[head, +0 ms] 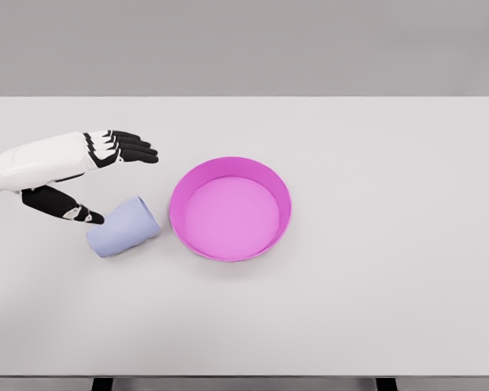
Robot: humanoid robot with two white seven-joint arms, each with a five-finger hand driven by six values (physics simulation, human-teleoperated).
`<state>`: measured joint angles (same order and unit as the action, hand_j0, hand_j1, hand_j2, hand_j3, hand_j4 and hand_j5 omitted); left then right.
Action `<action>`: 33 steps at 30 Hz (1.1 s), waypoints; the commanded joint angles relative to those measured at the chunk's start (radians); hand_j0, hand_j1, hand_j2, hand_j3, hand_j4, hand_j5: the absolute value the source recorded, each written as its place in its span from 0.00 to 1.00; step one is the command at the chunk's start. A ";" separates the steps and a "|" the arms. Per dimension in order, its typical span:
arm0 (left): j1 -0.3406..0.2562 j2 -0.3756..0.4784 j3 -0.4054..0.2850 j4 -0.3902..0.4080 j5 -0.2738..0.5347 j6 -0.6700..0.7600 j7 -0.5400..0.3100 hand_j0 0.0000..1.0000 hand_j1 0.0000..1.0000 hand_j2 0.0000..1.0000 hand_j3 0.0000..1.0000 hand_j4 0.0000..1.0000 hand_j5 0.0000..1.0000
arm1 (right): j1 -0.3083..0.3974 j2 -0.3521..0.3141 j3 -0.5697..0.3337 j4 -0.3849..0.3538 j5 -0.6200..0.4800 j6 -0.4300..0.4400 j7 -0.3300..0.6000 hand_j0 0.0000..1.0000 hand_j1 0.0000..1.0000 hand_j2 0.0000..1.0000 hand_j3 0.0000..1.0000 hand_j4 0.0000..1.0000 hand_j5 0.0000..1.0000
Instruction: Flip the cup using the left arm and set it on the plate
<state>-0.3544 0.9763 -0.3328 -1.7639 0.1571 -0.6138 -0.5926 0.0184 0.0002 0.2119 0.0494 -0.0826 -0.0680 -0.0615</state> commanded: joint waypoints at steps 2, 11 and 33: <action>0.000 0.002 0.000 0.000 0.030 0.003 0.001 1.00 1.00 1.00 1.00 1.00 1.00 | 0.000 0.000 0.001 0.003 0.000 0.001 0.000 1.00 1.00 1.00 1.00 1.00 1.00; 0.058 -0.001 -0.071 0.000 0.180 0.003 0.001 1.00 1.00 1.00 1.00 1.00 1.00 | 0.005 0.000 -0.002 0.004 0.000 0.001 0.000 1.00 1.00 1.00 1.00 1.00 1.00; 0.245 -0.057 -0.071 -0.002 0.107 0.281 0.358 0.99 0.99 0.99 0.99 0.99 0.99 | 0.005 0.000 -0.002 0.004 0.000 0.001 0.000 1.00 1.00 1.00 1.00 1.00 1.00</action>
<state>-0.1150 0.9277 -0.4036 -1.7653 0.2941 -0.4162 -0.2385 0.0230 0.0002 0.2101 0.0535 -0.0827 -0.0674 -0.0615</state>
